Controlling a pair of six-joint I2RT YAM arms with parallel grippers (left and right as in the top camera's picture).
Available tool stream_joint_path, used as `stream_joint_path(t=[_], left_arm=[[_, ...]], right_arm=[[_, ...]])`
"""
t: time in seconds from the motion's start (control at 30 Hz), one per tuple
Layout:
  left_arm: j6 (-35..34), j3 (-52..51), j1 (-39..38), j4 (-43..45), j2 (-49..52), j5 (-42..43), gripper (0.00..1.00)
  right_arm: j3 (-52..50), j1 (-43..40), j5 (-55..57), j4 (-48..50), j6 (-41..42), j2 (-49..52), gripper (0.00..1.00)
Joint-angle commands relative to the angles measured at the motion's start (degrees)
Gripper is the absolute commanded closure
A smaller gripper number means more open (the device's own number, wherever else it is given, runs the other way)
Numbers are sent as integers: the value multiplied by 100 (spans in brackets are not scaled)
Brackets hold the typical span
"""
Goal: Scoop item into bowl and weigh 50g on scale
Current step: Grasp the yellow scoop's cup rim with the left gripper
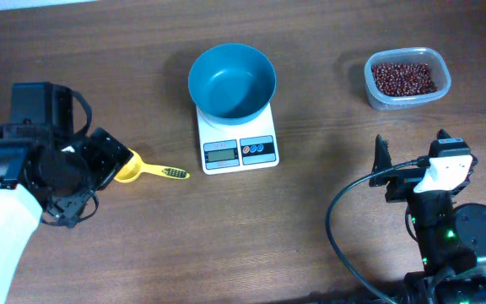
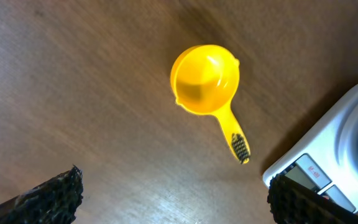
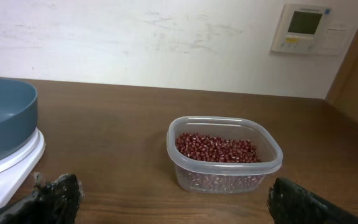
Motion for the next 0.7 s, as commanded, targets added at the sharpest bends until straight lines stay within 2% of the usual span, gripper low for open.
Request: stream_joint_path(t=[0.0, 0.3, 0.5, 0.67], left_arm=[[-114, -133, -22, 234, 37, -175, 1], [-118, -133, -22, 570, 560, -223, 1], [-632, -133, -22, 623, 1224, -208, 1], [-629, -133, -22, 866, 1587, -160, 1]], right_arm=[[-28, -17, 92, -42, 24, -44, 1], [-28, -17, 92, -42, 22, -44, 1], [-28, -17, 92, -42, 22, -44, 1], [-26, -17, 92, -42, 22, -44, 1]])
